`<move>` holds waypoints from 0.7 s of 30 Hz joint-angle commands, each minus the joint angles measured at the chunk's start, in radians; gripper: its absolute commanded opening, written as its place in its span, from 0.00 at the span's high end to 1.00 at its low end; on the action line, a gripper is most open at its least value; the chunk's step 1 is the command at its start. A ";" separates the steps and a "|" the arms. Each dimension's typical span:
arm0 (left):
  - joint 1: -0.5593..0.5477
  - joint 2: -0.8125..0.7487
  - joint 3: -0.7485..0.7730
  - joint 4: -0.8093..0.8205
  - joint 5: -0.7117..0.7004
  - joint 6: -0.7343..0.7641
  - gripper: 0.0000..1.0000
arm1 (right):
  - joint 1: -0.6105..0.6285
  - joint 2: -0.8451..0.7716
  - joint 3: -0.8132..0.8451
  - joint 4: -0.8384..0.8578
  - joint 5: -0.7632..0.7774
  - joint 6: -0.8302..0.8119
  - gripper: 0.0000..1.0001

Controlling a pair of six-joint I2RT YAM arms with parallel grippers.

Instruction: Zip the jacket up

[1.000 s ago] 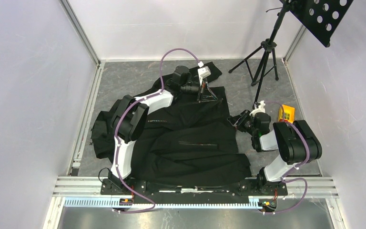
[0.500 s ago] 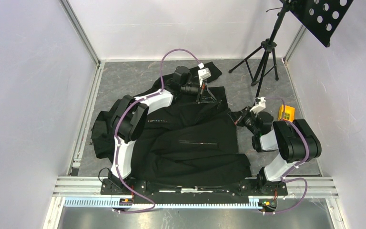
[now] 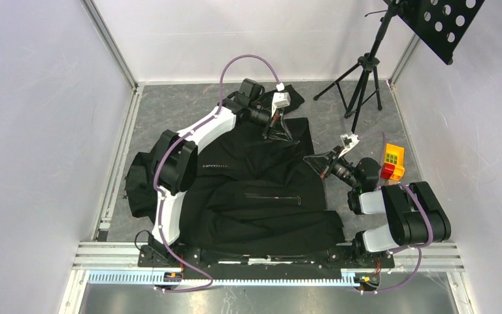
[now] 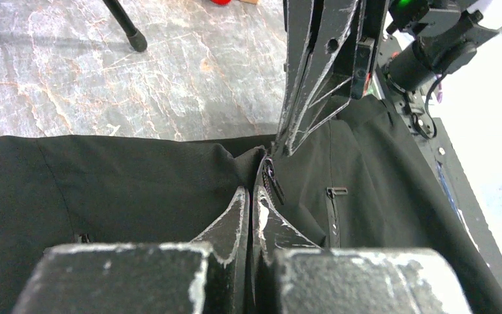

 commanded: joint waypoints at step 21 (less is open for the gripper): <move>0.016 0.038 0.090 -0.319 0.173 0.321 0.98 | 0.040 0.153 0.078 0.256 -0.200 0.152 1.00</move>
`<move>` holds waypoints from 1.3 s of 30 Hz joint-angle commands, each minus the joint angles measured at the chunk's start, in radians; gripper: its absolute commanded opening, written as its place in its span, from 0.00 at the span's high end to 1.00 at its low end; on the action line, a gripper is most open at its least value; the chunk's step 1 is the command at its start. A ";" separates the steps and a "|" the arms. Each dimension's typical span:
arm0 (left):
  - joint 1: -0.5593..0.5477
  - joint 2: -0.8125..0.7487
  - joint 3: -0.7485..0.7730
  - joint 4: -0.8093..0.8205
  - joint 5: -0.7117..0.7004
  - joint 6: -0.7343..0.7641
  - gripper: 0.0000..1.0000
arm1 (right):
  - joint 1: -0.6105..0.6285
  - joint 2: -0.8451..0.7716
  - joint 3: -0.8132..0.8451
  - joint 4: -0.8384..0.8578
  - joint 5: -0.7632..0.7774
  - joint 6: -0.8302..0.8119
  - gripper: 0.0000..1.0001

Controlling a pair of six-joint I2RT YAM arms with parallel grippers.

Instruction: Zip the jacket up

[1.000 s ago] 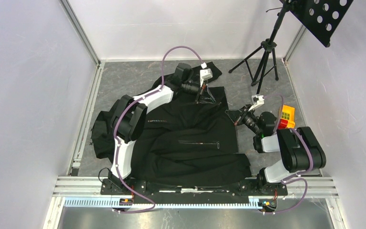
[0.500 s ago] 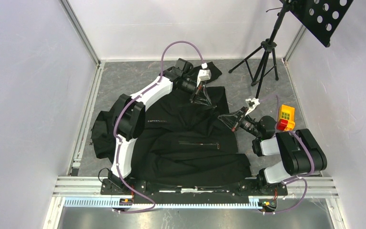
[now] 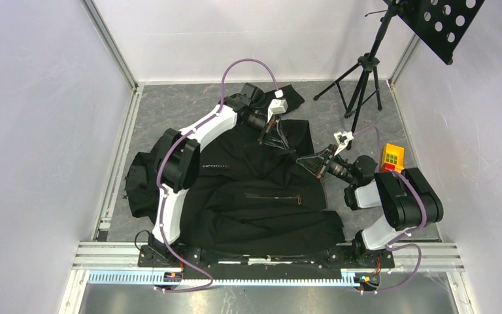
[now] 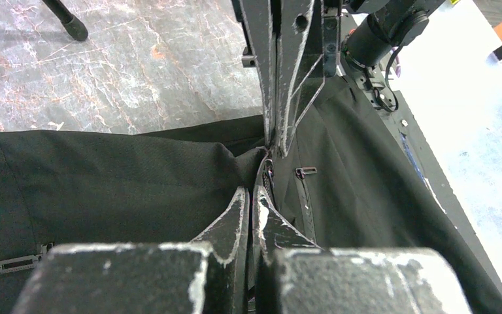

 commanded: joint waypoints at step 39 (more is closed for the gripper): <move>0.010 0.020 0.039 -0.013 0.065 0.034 0.98 | 0.019 0.074 0.047 0.179 -0.038 0.118 1.00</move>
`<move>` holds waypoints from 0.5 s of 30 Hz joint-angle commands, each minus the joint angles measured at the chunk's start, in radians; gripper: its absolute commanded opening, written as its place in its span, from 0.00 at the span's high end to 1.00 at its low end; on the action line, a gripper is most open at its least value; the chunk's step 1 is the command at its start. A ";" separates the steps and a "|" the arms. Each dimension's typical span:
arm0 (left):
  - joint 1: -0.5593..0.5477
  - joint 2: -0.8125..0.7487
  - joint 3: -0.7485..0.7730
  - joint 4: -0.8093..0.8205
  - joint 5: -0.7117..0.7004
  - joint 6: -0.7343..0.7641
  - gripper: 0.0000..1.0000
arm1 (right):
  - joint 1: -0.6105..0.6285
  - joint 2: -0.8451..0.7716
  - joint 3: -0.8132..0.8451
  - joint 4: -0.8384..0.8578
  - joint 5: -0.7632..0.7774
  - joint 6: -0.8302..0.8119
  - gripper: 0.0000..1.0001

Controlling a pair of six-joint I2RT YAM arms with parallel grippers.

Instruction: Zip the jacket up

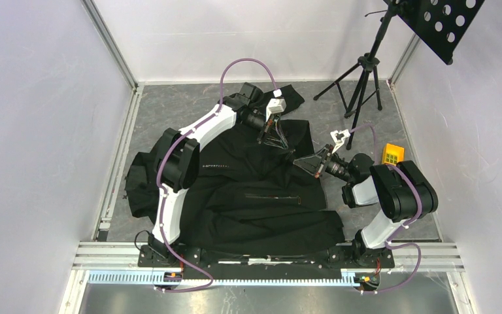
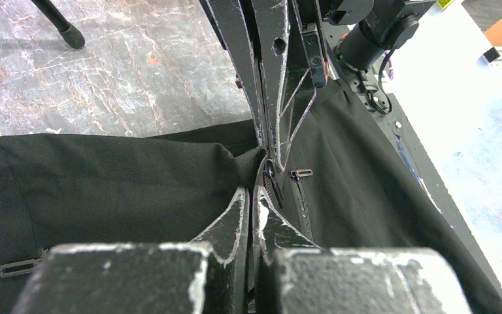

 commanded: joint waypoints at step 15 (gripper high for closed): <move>-0.001 0.013 0.029 -0.004 0.023 0.016 0.98 | -0.004 -0.015 0.011 0.140 0.002 -0.001 1.00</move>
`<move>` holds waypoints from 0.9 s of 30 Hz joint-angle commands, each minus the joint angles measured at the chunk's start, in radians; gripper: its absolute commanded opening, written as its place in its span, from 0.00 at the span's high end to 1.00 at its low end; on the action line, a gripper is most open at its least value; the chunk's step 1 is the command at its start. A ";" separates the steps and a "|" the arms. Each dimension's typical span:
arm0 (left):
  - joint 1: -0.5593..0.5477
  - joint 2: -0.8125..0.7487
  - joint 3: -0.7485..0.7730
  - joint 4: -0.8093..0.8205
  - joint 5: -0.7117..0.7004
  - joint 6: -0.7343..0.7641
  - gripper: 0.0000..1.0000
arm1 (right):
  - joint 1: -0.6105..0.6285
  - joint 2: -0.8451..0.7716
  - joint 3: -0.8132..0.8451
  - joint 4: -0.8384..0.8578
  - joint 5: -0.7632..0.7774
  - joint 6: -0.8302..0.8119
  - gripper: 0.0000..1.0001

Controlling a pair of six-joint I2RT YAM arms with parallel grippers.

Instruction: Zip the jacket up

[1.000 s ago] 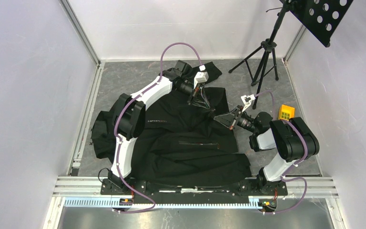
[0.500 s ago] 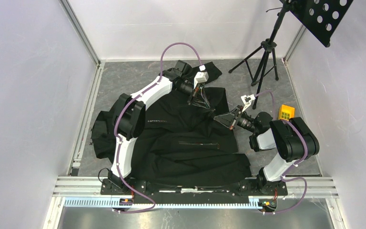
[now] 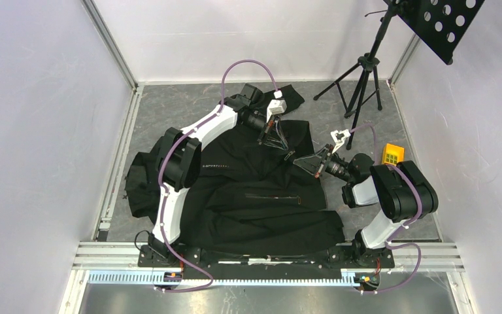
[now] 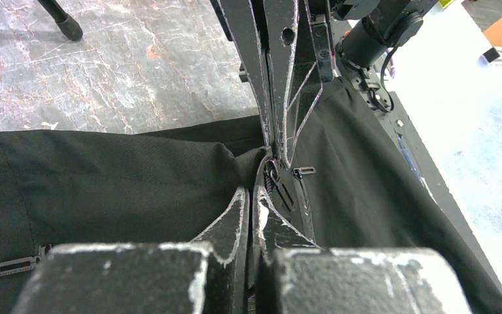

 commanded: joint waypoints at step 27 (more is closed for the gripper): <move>-0.003 -0.026 0.022 -0.009 0.027 0.039 0.98 | 0.001 0.014 0.025 0.140 -0.013 0.017 1.00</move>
